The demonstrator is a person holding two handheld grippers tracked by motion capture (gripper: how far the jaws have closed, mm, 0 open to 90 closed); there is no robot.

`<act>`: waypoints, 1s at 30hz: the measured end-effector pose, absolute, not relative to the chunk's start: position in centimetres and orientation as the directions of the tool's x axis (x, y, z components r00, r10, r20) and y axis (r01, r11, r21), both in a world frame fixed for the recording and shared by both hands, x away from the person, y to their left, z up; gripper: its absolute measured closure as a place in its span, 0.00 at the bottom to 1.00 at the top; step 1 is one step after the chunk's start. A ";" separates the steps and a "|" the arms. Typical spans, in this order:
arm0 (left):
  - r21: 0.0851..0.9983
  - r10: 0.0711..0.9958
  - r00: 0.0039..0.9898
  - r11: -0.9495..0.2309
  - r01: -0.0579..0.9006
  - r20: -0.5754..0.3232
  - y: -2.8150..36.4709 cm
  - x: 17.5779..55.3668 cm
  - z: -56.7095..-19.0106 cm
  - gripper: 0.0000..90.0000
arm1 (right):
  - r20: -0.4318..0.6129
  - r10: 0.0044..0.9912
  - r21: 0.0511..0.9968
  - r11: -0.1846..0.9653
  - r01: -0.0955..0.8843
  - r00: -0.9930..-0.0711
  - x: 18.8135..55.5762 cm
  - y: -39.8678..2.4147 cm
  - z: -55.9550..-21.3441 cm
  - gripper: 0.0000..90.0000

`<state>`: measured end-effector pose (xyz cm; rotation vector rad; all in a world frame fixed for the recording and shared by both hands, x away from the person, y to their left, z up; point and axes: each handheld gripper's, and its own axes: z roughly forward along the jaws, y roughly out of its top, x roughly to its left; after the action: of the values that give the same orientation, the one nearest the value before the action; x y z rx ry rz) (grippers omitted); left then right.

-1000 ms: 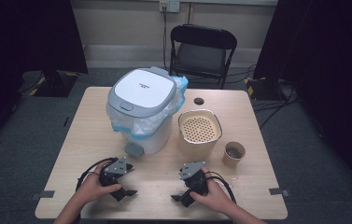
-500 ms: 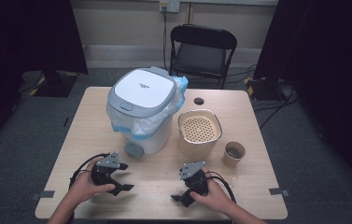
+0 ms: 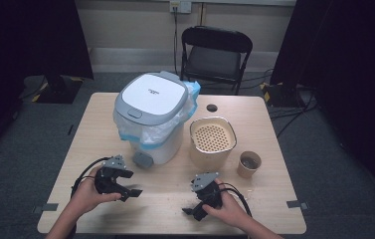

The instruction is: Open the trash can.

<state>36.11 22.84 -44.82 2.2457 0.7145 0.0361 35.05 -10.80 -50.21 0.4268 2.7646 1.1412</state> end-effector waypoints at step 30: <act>0.672 0.539 0.816 -0.528 0.520 -0.208 24.6 36.7 -39.7 0.29 | -0.004 0.303 0.706 0.676 0.212 -0.953 35.0 -10.8 -50.2 0.00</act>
<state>36.69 24.65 -39.71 2.2312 0.7731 0.0325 35.05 -10.80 -50.21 0.4260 2.7644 1.1412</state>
